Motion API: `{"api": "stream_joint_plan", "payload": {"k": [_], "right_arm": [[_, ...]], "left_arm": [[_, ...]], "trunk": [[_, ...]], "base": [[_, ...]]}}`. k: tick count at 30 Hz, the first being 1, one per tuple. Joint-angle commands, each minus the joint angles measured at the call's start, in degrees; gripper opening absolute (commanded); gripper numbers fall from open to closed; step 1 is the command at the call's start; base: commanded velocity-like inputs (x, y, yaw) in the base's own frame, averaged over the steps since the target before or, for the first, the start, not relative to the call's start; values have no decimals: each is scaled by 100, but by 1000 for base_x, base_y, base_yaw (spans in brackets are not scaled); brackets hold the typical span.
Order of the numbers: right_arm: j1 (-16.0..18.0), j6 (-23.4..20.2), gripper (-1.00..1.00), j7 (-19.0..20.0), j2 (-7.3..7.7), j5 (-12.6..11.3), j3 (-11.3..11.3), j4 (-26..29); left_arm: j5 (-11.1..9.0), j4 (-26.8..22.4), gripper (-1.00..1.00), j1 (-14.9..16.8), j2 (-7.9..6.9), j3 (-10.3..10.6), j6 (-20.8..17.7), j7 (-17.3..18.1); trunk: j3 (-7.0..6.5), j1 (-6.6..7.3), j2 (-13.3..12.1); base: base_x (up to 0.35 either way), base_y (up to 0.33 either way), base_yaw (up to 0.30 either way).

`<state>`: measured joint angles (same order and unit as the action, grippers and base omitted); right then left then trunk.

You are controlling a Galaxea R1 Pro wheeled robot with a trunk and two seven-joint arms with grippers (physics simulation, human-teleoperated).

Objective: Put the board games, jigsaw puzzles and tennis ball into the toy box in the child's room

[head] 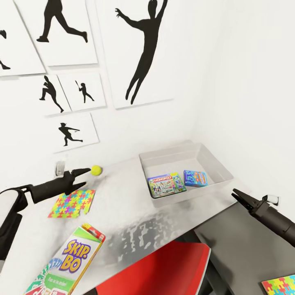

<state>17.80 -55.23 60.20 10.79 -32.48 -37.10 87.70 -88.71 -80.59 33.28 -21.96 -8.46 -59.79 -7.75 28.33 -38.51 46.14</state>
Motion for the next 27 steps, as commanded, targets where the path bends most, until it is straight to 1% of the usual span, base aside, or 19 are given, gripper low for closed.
{"api": "stream_joint_plan", "payload": {"k": [1,2,4,5,6,8,9,10,11,13,14,18,20,24,27], "right_arm": [[4,-23,100,19,-2,5,-3,1],[4,-23,100,19,-5,5,-2,1],[4,-23,100,19,-21,5,0,5],[4,-23,100,19,-25,5,0,6],[4,-23,100,19,-31,2,0,8],[4,-23,100,19,-39,0,2,9],[4,-23,100,19,-46,-1,5,11],[4,-21,100,19,-49,0,6,12],[4,-18,100,17,-53,2,7,12],[4,-17,100,17,-55,8,8,8],[4,-16,100,18,-57,13,10,2],[4,-14,100,18,-62,19,15,-4],[4,-11,100,13,-66,24,22,-9],[4,-7,100,11,-71,29,25,-14],[4,-7,100,10,-74,30,26,-15]], "left_arm": [[-129,-6,100,-226,-80,-10,-21,105],[-143,-6,100,-330,-117,-15,-21,214],[-173,-8,100,-675,-274,-13,-21,791],[-175,-9,100,-748,-314,-10,-21,954],[-169,-9,100,-897,-390,-6,-21,1276],[-159,-6,100,-1052,-454,-23,-21,1566],[-151,-7,100,-1181,-500,-52,-21,1814],[-149,-8,100,-1231,-521,-66,-21,1922],[-145,-11,100,-1309,-574,-89,-21,2108],[-142,-14,100,-1363,-649,-120,-21,2259],[-140,-14,100,-1401,-732,-162,-21,2370],[-132,-6,100,-1453,-872,-260,-21,2515],[-136,1,100,-1470,-953,-308,-21,2562],[-154,6,100,-1478,-1017,-342,-21,2586],[-162,7,100,-1480,-1032,-336,-21,2594]], "trunk": [[-4,-1,4],[-13,-1,4],[-32,-1,4],[-41,-1,4],[-50,-1,4],[-69,-1,4],[-78,-1,4],[-87,-1,4],[-96,-1,4],[-115,-1,4],[-124,-1,4],[-161,-1,4],[-215,43,-76],[-324,131,-236],[-400,196,-357]], "base": [[0,0,0],[0,0,0],[0,0,0],[0,0,0],[0,0,0],[0,0,0],[0,-5,0],[-6,-14,0],[-33,-37,0],[-39,-39,0],[-25,-24,0],[-14,-13,0],[-4,-4,0],[-2,-2,0],[0,0,0]]}}
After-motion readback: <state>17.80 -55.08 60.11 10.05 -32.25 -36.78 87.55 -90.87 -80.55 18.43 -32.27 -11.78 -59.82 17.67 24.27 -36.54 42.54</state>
